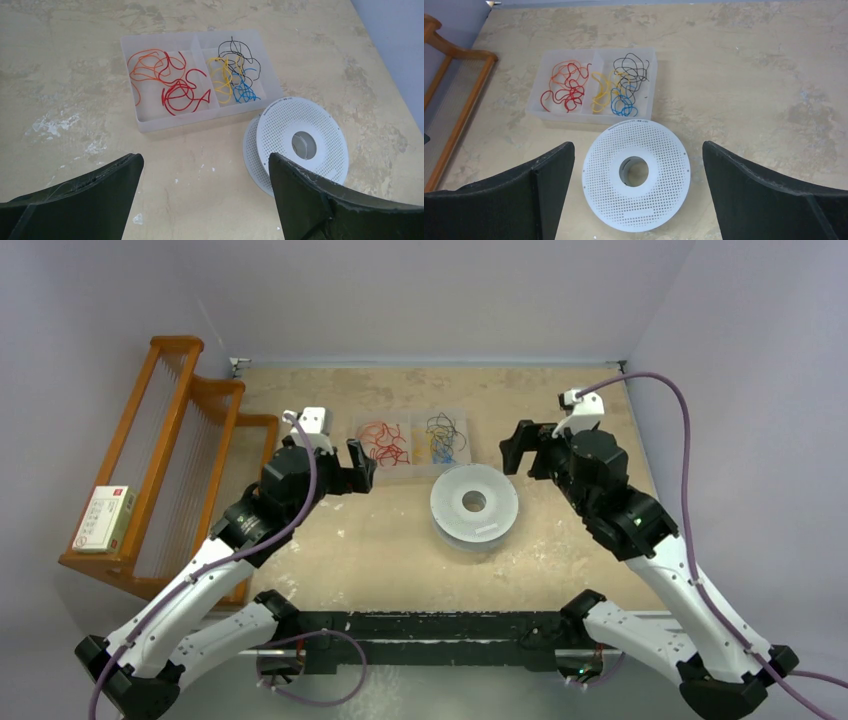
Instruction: Wrap the cables
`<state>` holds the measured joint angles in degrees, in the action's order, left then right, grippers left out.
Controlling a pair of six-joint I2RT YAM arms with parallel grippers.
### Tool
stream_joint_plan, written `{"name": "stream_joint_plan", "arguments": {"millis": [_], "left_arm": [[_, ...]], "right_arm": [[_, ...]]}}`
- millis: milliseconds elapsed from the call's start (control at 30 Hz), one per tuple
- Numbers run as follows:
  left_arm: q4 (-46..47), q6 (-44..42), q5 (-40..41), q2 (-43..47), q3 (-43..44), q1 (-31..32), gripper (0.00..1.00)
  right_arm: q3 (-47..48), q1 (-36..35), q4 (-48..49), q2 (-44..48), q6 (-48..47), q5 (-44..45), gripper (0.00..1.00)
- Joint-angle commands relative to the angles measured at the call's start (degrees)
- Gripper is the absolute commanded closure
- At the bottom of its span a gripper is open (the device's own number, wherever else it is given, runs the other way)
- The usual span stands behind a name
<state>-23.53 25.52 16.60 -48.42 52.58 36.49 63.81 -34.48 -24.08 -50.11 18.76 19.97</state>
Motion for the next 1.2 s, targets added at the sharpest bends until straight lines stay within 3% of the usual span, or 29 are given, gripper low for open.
{"name": "stream_joint_plan", "arguments": {"millis": [0,367,633,933,1167], "left_arm": [[2.61,0.48,-1.69,0.25,-0.1,-0.19,0.01],[1.99,1.19,-1.96,-0.06,-0.07,-0.24,0.01],[1.03,0.93,-0.55,1.18,-0.51,-0.19,0.01],[0.83,1.03,-1.2,1.39,-0.46,-0.19,0.01],[0.72,0.94,-1.9,1.08,-0.51,-0.21,0.01]], "right_arm": [[0.82,-0.18,0.58,1.49,-0.9,0.59,0.01],[-2.46,-0.21,-11.09,3.61,11.33,0.45,0.01],[-9.6,-0.18,-12.46,5.5,22.28,-0.45,0.02],[-23.25,0.7,-7.3,4.22,36.91,-0.54,0.02],[-30.35,7.99,5.47,4.82,33.84,-7.42,0.03]]}}
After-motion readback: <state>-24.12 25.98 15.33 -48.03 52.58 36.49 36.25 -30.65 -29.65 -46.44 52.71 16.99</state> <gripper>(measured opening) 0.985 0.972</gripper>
